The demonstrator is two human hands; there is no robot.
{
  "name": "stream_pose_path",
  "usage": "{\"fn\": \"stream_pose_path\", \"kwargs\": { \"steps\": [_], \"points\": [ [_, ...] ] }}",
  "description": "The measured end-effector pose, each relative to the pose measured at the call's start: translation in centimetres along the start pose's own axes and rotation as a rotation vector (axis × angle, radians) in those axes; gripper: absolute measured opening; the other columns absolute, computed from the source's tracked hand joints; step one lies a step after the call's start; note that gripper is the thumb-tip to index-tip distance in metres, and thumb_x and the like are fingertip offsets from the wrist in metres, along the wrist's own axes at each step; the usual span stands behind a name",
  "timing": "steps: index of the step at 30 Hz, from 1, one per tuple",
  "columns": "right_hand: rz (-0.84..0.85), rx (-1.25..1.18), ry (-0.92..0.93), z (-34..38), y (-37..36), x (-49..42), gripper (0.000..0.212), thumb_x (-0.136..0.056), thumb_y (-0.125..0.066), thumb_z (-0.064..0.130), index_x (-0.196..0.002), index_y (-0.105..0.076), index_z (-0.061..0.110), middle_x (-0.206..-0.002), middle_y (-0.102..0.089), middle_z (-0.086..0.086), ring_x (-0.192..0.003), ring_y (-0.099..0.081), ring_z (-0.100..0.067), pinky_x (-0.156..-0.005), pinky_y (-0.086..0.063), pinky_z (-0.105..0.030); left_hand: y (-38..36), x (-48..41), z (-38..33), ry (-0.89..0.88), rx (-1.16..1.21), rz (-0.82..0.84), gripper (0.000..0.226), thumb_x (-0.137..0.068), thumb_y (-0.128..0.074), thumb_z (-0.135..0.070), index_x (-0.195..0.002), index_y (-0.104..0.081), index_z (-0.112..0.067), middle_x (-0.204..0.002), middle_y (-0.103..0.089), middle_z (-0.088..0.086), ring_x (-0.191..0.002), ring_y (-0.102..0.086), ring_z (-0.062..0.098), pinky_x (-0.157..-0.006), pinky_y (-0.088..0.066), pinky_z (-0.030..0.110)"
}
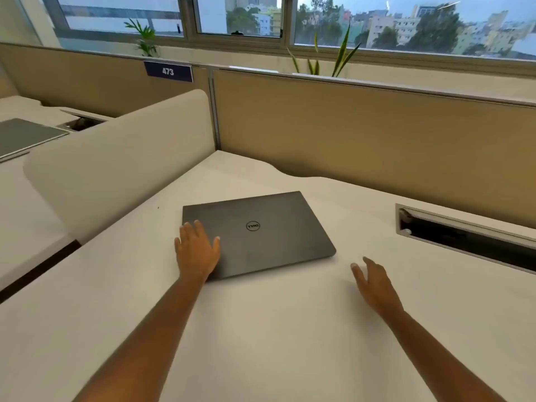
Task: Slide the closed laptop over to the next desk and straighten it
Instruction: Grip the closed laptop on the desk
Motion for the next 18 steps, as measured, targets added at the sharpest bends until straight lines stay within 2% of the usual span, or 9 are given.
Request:
{"fn": "stream_pose_path", "kwargs": {
  "steps": [4,7,9,11,12,13,14,16,18],
  "points": [
    [0.074,-0.011,-0.064,2.9,-1.6,-3.5,0.057,-0.095,-0.040,0.037,-0.140,-0.030,0.003,-0.145,-0.037,-0.024,-0.133,-0.036,-0.037,-0.110,-0.028,-0.043,-0.7,-3.3,4.0,0.236,0.247,0.130,0.060,-0.096,-0.042,-0.033,-0.140,-0.026,0.004,-0.142,-0.038,0.026,-0.131,-0.037,0.040,-0.107,-0.033,0.048],
    [0.105,-0.017,-0.086,4.4,-2.5,-5.4,0.057,-0.096,-0.038,0.037,-0.139,-0.030,0.001,-0.147,-0.036,-0.021,-0.136,-0.033,-0.035,-0.111,-0.026,-0.041,-1.7,-5.0,4.7,0.315,0.421,0.221,0.054,-0.097,-0.041,-0.031,-0.137,-0.029,0.004,-0.143,-0.039,0.025,-0.130,-0.039,0.041,-0.107,-0.035,0.046],
    [0.124,-0.014,-0.108,5.2,-3.1,-6.8,0.053,-0.096,-0.036,0.037,-0.133,-0.039,0.000,-0.145,-0.039,-0.020,-0.133,-0.036,-0.035,-0.109,-0.029,-0.039,-1.9,-6.1,5.0,0.353,0.467,0.229,0.050,-0.098,-0.041,-0.028,-0.135,-0.034,0.005,-0.141,-0.042,0.025,-0.128,-0.042,0.040,-0.107,-0.036,0.045],
    [0.126,-0.013,-0.107,6.2,-3.5,-8.0,0.047,-0.096,-0.034,0.035,-0.111,-0.052,-0.005,-0.133,-0.051,-0.026,-0.112,-0.049,-0.035,-0.096,-0.038,-0.040,-1.9,-7.1,5.5,0.373,0.493,0.192,0.035,-0.097,-0.042,-0.020,-0.116,-0.050,0.007,-0.122,-0.055,0.026,-0.113,-0.052,0.039,-0.100,-0.042,0.043],
    [0.119,-0.023,-0.103,6.7,-3.7,-8.5,0.048,-0.096,-0.035,0.033,-0.106,-0.055,-0.010,-0.125,-0.055,-0.029,-0.097,-0.051,-0.033,-0.088,-0.040,-0.040,-2.0,-7.5,5.6,0.379,0.494,0.180,0.026,-0.096,-0.042,-0.015,-0.094,-0.057,0.006,-0.104,-0.059,0.024,-0.096,-0.057,0.036,-0.092,-0.045,0.041],
    [0.109,-0.042,-0.102,7.0,-3.9,-9.0,0.050,-0.096,-0.037,0.030,-0.106,-0.055,-0.015,-0.119,-0.057,-0.032,-0.087,-0.048,-0.031,-0.085,-0.042,-0.043,-2.1,-7.9,5.8,0.383,0.476,0.165,0.028,-0.095,-0.043,-0.011,-0.071,-0.052,0.001,-0.083,-0.057,0.019,-0.077,-0.055,0.030,-0.082,-0.046,0.038],
    [0.098,-0.061,-0.112,7.2,-4.0,-9.2,0.051,-0.096,-0.039,0.029,-0.107,-0.055,-0.018,-0.116,-0.059,-0.033,-0.084,-0.048,-0.031,-0.088,-0.043,-0.046,-1.9,-7.9,5.8,0.395,0.464,0.150,0.036,-0.093,-0.044,-0.009,-0.058,-0.042,-0.005,-0.068,-0.050,0.013,-0.063,-0.048,0.023,-0.071,-0.043,0.034],
    [0.076,-0.077,-0.150,7.1,-4.5,-10.0,0.048,-0.095,-0.042,0.027,-0.101,-0.056,-0.018,-0.110,-0.059,-0.034,-0.087,-0.051,-0.035,-0.095,-0.043,-0.048,-2.1,-8.5,5.9,0.420,0.466,0.145,0.041,-0.092,-0.045,-0.009,-0.052,-0.035,-0.009,-0.059,-0.042,0.008,-0.060,-0.044,0.020,-0.063,-0.040,0.031],
    [0.066,-0.103,-0.207,6.8,-4.6,-10.3,0.044,-0.095,-0.043,0.028,-0.105,-0.056,-0.013,-0.113,-0.057,-0.030,-0.094,-0.052,-0.036,-0.093,-0.044,-0.045,-2.2,-8.6,6.0,0.442,0.473,0.165,0.037,-0.092,-0.045,-0.011,-0.055,-0.040,-0.006,-0.073,-0.053,0.014,-0.078,-0.052,0.028,-0.079,-0.047,0.036]
  ]
}}
Point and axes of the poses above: each hand's wrist, its own x-axis away from the middle knuckle, its own y-axis out of the back of the hand, z = x × y, the point moved 8 cm from there along -x, towards the middle knuckle
